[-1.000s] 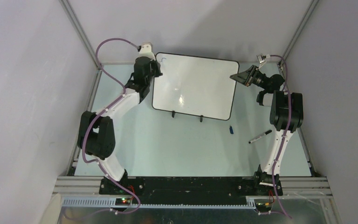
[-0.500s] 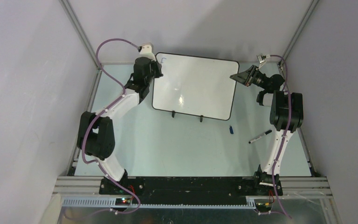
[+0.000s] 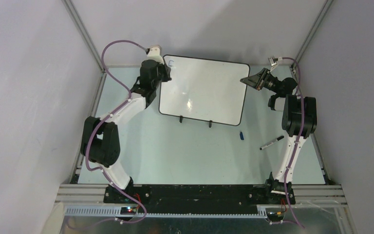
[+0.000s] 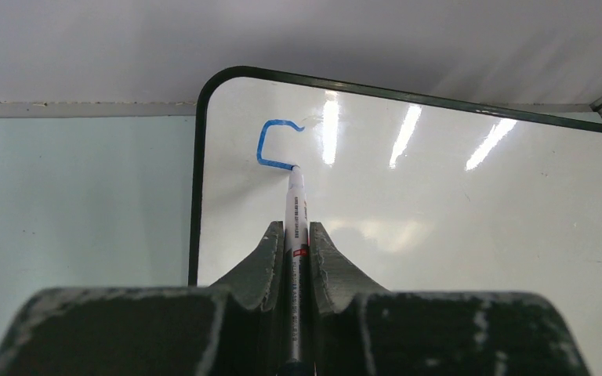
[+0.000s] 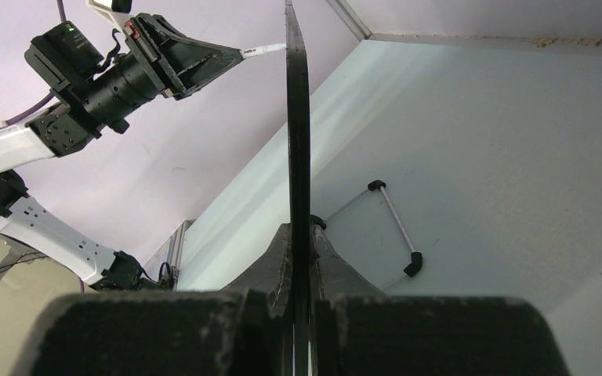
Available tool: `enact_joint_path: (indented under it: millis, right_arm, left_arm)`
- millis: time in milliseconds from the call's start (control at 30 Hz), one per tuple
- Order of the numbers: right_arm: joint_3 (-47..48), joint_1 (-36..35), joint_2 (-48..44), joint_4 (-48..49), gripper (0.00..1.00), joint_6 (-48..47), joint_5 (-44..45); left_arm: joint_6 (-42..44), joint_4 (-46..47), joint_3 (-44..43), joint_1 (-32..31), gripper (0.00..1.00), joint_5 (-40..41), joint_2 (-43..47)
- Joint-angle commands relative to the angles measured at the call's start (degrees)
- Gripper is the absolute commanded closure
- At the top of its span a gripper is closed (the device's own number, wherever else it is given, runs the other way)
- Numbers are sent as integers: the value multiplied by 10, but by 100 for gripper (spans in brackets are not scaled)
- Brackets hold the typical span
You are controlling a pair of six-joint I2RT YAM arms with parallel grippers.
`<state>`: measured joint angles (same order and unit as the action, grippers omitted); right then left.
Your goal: Write a sentence on the whiteboard
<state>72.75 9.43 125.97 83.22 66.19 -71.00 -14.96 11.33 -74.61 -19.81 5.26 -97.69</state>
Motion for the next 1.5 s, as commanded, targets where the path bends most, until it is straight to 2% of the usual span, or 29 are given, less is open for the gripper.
enact_joint_path:
  millis: [0,433,800,1133,1467]
  right_arm:
    - [-1,-6,-34,28,100,1,-26]
    - [0,-6,-33,29,100,4,-28]
    - [-1,-5,-34,30,100,4,-28]
    - [0,-5,-34,29,100,4,-28]
    - [-1,-5,-34,29,100,4,-26]
  left_arm:
    - [8,-6,-4,-7,100,-15,18]
    - [1,-13,36,-7,100,-5,44]
    - [1,-25,40,-7,100,60,53]
    - [2,-24,34,-7,100,80,54]
    - [-13,94,127,-9,100,25,136]
